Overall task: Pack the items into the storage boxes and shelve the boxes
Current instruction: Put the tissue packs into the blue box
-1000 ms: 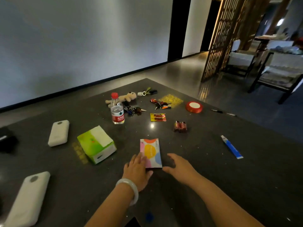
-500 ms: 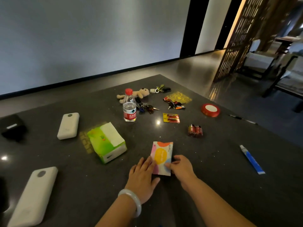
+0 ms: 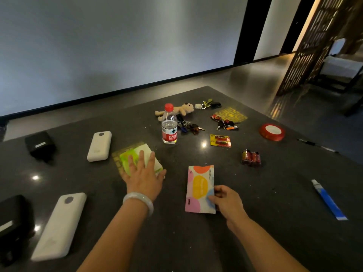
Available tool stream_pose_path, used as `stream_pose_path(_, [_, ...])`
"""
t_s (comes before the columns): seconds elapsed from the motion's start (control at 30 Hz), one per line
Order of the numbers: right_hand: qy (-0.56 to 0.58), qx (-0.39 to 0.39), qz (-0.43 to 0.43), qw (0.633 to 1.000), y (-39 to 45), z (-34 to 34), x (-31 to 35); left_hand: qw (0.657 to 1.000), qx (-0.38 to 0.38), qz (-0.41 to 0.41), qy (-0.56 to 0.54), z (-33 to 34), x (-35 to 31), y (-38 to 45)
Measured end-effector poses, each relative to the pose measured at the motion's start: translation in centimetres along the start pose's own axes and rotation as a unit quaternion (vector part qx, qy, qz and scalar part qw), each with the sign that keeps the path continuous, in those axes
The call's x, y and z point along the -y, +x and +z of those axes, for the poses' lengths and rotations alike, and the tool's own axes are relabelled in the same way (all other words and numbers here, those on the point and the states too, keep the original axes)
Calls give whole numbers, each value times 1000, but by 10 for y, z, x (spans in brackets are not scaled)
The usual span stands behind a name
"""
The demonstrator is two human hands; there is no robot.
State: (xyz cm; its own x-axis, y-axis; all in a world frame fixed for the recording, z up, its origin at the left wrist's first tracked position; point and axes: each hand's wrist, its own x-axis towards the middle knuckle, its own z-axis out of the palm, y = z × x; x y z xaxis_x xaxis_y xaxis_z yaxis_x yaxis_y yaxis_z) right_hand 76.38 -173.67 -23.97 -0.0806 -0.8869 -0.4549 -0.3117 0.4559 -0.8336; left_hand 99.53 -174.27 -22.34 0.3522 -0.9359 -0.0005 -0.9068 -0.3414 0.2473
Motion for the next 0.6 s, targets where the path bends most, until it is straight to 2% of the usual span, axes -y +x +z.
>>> stream_pose_path(0.07, [-10,1,-3,1000,0,0,-1,998,65,-4,-26,6,8,4])
stream_pose_path(0.1, [-15,1,-5,1000,-1,0,-2,997,72,18,-19,11,11,3])
stream_pose_path(0.2, [-30,-1,-7,1000,-2,-1,0,994,30,99,44,17,16,-5])
stream_pose_path(0.3, [-43,-2,-3,999,-6,-5,0,992,18,125,19,17,14,-19])
stream_pose_path(0.47, [-95,16,2,995,-20,-28,-1,986,41,161,-35,22,4,-59])
stream_pose_path(0.6, [-181,52,27,982,-32,-59,-4,957,99,268,-50,22,9,-85])
